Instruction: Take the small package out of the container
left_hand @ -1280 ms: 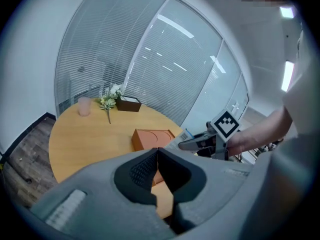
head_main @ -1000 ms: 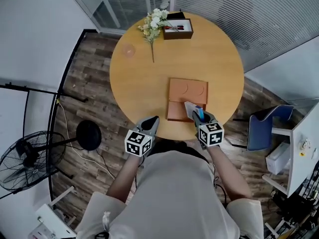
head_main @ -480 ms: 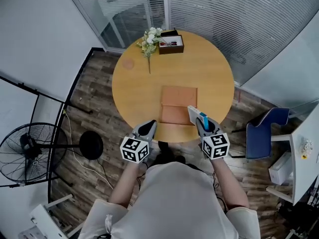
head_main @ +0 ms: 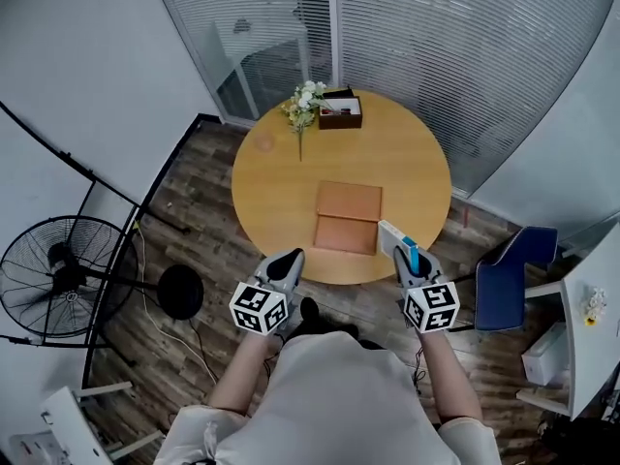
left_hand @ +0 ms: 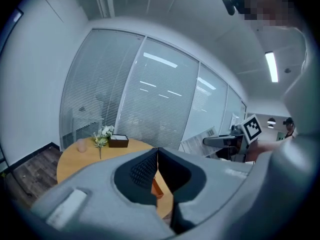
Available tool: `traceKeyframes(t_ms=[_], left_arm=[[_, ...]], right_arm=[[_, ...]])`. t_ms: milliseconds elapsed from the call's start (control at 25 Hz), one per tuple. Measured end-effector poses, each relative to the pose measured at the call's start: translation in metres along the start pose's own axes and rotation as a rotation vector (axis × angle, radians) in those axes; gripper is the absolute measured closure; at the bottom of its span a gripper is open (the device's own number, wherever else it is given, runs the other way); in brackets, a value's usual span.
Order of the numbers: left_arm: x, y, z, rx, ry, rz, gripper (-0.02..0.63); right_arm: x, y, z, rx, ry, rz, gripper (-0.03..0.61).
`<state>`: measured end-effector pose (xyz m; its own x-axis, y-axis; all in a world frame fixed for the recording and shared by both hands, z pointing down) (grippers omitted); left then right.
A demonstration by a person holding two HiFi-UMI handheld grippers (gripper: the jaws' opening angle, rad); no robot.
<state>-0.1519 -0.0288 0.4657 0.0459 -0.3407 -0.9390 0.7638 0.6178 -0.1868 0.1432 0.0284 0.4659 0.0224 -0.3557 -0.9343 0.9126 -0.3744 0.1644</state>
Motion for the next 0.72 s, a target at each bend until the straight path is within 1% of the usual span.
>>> traceKeyframes(t_ms=[120, 240, 480, 720], left_arm=[[0.013, -0.002, -0.018, 0.003, 0.036, 0.021, 0.595], [0.025, -0.011, -0.033, -0.005, 0.052, 0.043, 0.595], [0.046, -0.040, -0.050, -0.027, 0.052, 0.088, 0.595], [0.063, -0.071, -0.058, -0.052, 0.066, 0.096, 0.595]], right_arm=[[0.011, -0.012, -0.012, 0.001, 0.036, -0.013, 0.520], [0.020, -0.026, -0.015, -0.004, 0.063, -0.033, 0.520], [0.039, -0.050, -0.004, -0.031, 0.101, -0.047, 0.520], [0.061, -0.074, 0.005, -0.048, 0.149, -0.071, 0.520]])
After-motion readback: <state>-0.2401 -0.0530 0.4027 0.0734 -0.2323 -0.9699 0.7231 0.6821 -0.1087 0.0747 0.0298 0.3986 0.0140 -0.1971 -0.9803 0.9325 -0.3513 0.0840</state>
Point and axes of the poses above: the fingertips, and each gripper's own axes: z forward along the fingers, y to its right, x out of its top, the point moved 8 cm from there along -z, backward along the fingers, and after that the axes turned 8 degrees about x, right-handed, at the moved point
